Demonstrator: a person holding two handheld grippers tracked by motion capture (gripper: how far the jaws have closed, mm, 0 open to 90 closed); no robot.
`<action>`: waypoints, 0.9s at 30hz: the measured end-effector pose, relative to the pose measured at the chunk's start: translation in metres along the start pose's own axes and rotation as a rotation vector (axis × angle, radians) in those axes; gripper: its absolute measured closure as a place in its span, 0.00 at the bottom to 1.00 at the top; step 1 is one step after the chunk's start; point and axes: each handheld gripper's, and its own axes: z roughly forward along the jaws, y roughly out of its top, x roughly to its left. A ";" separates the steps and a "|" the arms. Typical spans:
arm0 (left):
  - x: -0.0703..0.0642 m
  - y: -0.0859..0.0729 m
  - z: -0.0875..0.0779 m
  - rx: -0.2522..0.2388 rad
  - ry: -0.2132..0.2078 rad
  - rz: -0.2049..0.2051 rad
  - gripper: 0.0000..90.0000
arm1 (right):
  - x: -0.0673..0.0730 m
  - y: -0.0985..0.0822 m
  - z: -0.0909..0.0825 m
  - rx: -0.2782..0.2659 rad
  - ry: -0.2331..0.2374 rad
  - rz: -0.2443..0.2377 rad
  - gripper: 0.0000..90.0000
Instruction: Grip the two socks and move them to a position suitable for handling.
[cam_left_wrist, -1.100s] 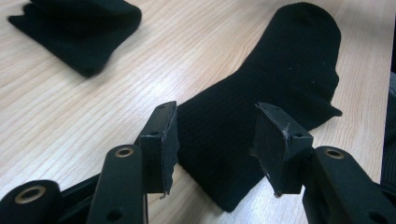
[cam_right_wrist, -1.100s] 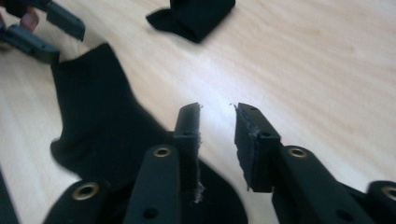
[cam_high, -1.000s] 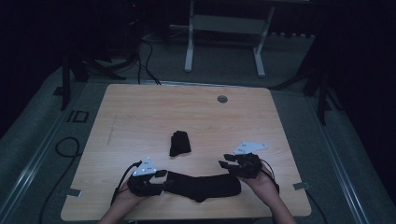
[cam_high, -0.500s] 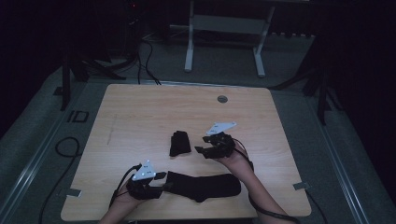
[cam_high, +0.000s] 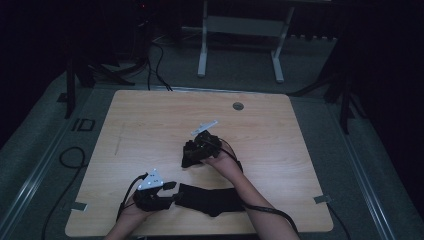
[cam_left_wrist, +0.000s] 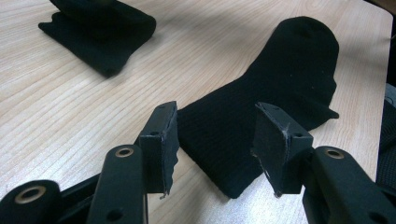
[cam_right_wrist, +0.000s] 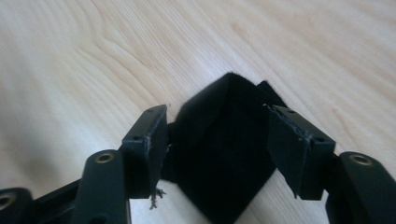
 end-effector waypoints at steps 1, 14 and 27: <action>0.000 0.000 0.000 0.001 0.001 -0.001 0.56 | 0.001 0.000 0.006 0.020 -0.012 -0.007 0.40; 0.003 0.005 0.001 -0.015 0.023 -0.035 0.55 | 0.012 -0.015 0.022 0.047 -0.145 -0.105 0.79; 0.003 0.027 -0.001 -0.070 0.053 -0.072 0.50 | 0.017 -0.031 -0.055 -0.120 -0.030 -0.041 0.82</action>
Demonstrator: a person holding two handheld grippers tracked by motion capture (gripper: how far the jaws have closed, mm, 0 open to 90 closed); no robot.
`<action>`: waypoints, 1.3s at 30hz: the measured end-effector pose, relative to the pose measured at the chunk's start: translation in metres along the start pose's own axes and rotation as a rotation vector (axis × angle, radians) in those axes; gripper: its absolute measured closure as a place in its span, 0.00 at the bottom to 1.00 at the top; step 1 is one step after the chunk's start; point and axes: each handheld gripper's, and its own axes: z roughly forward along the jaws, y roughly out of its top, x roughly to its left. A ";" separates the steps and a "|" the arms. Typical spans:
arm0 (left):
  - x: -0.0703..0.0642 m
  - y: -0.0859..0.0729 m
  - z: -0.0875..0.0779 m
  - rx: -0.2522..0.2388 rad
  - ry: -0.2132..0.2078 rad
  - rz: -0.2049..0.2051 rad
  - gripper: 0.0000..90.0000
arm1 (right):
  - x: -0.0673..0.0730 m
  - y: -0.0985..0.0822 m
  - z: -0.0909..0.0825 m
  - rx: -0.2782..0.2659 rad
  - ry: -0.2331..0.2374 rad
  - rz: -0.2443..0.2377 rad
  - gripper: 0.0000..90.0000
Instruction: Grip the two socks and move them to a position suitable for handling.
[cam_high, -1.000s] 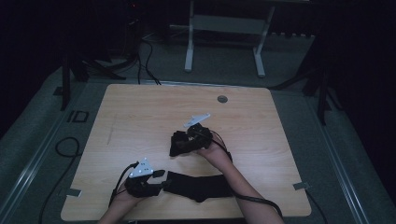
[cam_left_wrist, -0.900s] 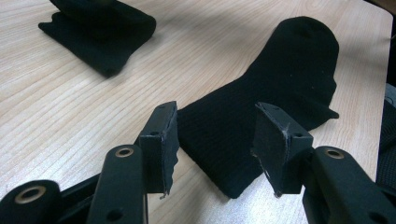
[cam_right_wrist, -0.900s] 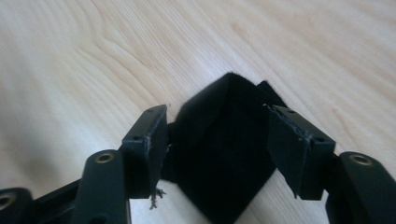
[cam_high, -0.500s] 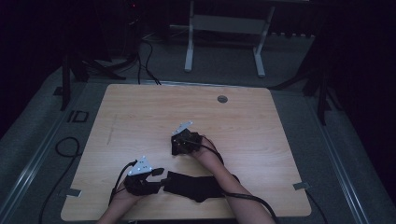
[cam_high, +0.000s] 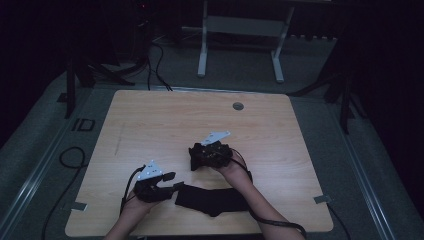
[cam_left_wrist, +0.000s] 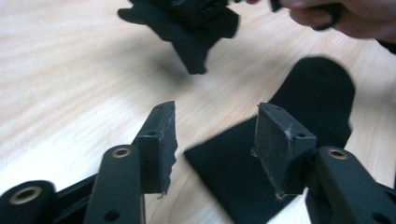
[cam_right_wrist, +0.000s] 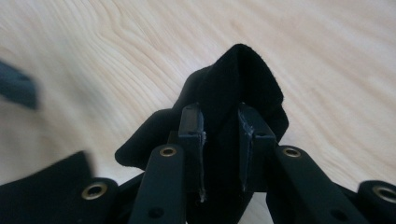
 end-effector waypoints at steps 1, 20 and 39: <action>0.000 0.000 0.000 0.000 0.000 0.000 0.50 | 0.002 0.000 -0.007 -0.021 0.009 0.001 0.82; -0.026 0.050 0.038 0.016 0.051 0.126 0.88 | 0.017 -0.007 -0.050 -0.111 0.069 -0.009 0.82; -0.013 0.039 0.030 0.018 0.035 0.018 0.57 | -0.006 -0.028 -0.083 -0.195 0.124 0.086 0.83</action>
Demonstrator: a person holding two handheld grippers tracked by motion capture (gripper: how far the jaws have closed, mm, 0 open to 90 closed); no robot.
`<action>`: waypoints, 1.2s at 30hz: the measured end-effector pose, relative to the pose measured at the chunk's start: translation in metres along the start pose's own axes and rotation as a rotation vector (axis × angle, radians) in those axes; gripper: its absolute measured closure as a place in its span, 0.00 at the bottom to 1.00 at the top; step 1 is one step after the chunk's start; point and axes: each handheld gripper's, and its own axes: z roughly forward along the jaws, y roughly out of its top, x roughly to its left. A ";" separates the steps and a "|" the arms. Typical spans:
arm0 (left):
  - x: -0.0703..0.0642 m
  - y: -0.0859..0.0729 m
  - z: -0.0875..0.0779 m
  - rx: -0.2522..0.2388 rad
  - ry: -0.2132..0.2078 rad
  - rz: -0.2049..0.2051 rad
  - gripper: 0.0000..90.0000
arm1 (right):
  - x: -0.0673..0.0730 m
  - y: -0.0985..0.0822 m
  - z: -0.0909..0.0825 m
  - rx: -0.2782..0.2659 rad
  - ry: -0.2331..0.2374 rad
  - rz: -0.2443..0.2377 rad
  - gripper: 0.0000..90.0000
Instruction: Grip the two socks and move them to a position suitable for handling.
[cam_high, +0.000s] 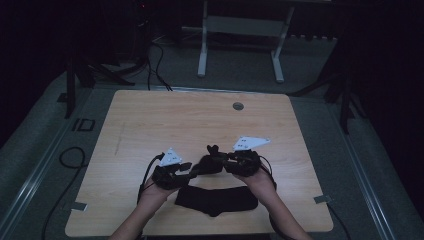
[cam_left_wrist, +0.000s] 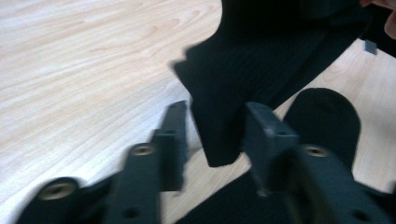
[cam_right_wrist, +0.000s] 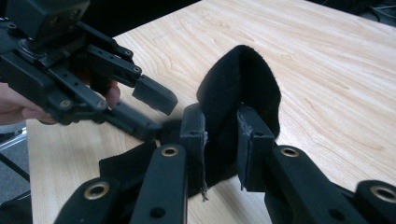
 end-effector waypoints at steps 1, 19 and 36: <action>0.000 0.001 -0.001 -0.008 0.005 -0.001 0.57 | 0.000 0.000 -0.001 0.000 0.011 0.001 0.83; -0.009 0.031 0.004 0.006 -0.023 0.251 0.53 | 0.016 0.002 0.002 0.026 0.118 -0.037 0.83; -0.012 0.038 0.001 -0.006 -0.030 0.268 0.96 | 0.001 -0.001 -0.005 -0.001 0.064 -0.001 0.82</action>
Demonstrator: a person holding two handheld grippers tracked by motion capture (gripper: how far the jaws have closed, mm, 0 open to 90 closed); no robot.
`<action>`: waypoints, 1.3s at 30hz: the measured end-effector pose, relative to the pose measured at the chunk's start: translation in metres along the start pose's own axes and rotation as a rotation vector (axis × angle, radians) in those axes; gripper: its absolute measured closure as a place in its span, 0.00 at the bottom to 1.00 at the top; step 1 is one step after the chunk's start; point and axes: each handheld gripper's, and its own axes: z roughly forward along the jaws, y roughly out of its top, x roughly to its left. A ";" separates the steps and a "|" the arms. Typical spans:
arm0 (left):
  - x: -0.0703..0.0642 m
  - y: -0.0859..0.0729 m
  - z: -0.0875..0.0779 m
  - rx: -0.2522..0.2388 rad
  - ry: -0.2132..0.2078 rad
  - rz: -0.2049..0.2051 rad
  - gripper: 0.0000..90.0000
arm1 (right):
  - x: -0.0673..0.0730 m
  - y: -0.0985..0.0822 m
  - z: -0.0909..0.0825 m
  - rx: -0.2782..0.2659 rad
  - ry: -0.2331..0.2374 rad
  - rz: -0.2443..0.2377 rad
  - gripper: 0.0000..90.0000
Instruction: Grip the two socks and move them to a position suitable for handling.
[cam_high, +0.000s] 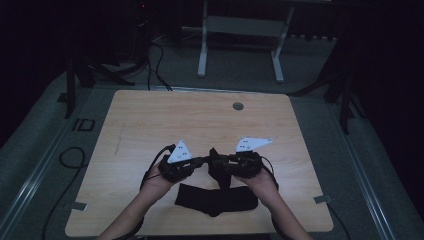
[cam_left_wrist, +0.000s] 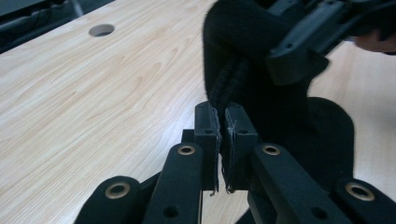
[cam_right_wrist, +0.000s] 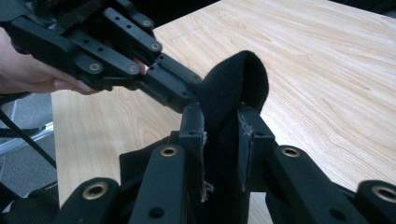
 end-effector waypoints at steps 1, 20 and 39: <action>0.000 0.001 0.000 0.000 -0.004 0.002 0.96 | 0.000 0.000 -0.001 -0.004 0.002 -0.001 0.82; 0.043 -0.026 -0.004 0.019 0.125 -0.057 0.95 | -0.036 -0.018 -0.031 -0.076 -0.136 0.115 0.89; 0.061 -0.051 0.036 0.122 0.146 -0.048 0.94 | -0.079 -0.079 -0.002 0.108 -0.254 0.233 0.70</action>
